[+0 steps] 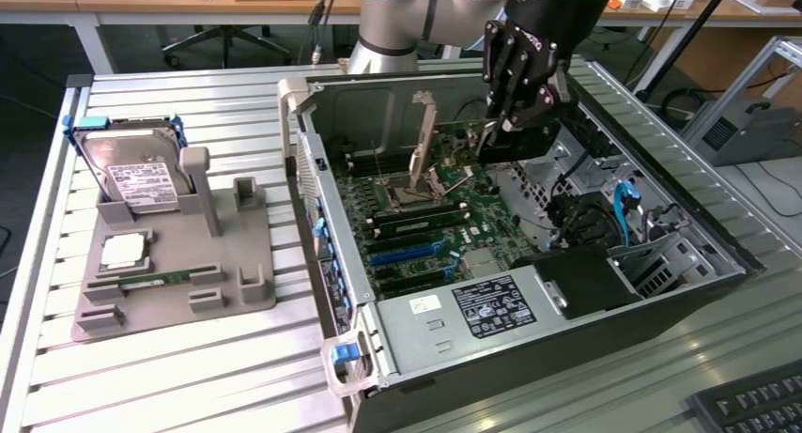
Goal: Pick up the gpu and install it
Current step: 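Insert the gpu into the slot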
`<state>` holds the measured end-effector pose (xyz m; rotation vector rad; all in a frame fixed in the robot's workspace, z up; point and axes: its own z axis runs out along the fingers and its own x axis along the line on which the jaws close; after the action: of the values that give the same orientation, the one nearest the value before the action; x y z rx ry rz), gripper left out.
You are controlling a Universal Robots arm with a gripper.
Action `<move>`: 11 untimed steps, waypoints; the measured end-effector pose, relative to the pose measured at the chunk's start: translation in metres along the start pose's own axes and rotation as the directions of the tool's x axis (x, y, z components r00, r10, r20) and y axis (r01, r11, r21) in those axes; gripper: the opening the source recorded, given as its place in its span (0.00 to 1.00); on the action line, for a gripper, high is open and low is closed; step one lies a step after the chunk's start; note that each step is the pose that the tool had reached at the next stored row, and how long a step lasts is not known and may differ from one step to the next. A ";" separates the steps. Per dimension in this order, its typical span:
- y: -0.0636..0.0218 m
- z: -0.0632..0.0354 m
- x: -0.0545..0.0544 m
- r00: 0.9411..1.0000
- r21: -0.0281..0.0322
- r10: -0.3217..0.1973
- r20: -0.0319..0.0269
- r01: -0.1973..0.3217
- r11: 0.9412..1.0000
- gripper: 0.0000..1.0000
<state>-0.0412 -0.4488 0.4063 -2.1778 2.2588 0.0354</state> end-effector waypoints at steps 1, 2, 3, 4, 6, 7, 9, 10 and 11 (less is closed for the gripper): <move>0.0000 0.0000 0.000 1.000 0.000 0.000 0.000 0.000 1.000 0.27; 0.0000 0.0000 0.001 1.000 0.000 0.000 0.000 0.000 1.000 0.27; 0.0000 0.0000 0.001 1.000 0.000 0.000 0.000 0.000 1.000 0.27; 0.0000 0.0001 0.001 1.000 0.000 0.000 0.000 0.000 1.000 0.27; -0.0001 0.0001 0.002 1.000 0.000 0.000 0.000 0.000 1.000 0.27; -0.0001 0.0001 0.002 1.000 0.000 0.000 0.000 0.000 1.000 0.27; -0.0001 0.0001 0.002 1.000 0.000 0.000 0.000 0.000 1.000 0.27; -0.0001 0.0001 0.003 1.000 0.000 0.000 0.000 0.000 1.000 0.27; -0.0001 0.0001 0.003 1.000 0.000 0.000 0.000 0.000 1.000 0.27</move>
<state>-0.0412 -0.4517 0.4061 -2.1778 2.2587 0.0354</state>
